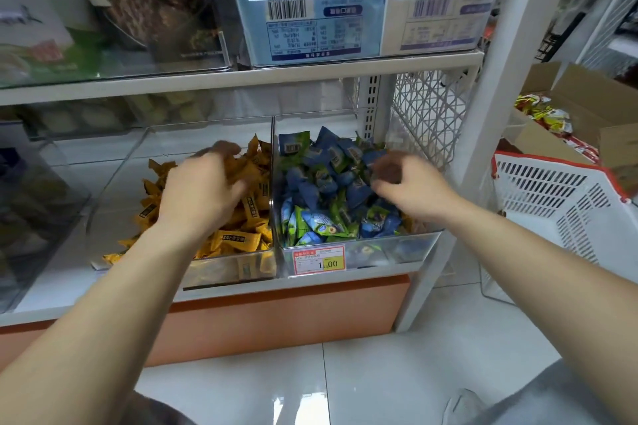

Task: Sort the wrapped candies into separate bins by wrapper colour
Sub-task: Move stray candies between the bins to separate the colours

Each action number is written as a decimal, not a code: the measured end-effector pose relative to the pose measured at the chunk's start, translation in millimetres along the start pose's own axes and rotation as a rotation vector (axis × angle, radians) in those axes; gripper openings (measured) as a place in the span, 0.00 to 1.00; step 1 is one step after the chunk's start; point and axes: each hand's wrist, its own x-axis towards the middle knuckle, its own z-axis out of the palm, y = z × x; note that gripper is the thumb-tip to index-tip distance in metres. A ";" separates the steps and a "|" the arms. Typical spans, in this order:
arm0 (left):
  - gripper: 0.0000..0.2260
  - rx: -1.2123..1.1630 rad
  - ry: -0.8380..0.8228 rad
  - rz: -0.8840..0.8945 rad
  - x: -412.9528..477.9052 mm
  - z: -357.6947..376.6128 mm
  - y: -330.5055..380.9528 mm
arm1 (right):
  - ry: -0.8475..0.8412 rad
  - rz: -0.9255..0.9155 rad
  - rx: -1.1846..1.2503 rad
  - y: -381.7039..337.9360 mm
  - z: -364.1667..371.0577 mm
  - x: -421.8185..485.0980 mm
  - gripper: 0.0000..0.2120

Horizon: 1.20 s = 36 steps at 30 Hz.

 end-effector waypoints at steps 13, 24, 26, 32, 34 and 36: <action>0.29 -0.207 -0.410 0.433 -51.4 56.2 77.1 | -0.387 0.187 -0.306 0.0 32.3 5.8 0.34; 0.25 -0.063 -0.332 0.467 -52.3 77.8 76.8 | -0.549 0.189 -0.231 9.8 35.8 9.1 0.36; 0.25 -0.061 -0.333 0.471 -51.3 77.2 75.6 | -0.572 0.195 -0.212 11.7 35.8 10.6 0.39; 0.25 -0.043 -0.323 0.476 -52.0 77.9 74.9 | -0.621 0.178 -0.142 13.3 31.0 12.7 0.42; 0.26 -0.033 -0.321 0.470 -52.8 77.5 75.1 | -0.614 0.177 -0.158 14.2 33.4 9.9 0.39; 0.27 -0.026 -0.318 0.456 -52.3 77.3 76.8 | -0.595 0.168 -0.132 16.3 35.2 9.2 0.31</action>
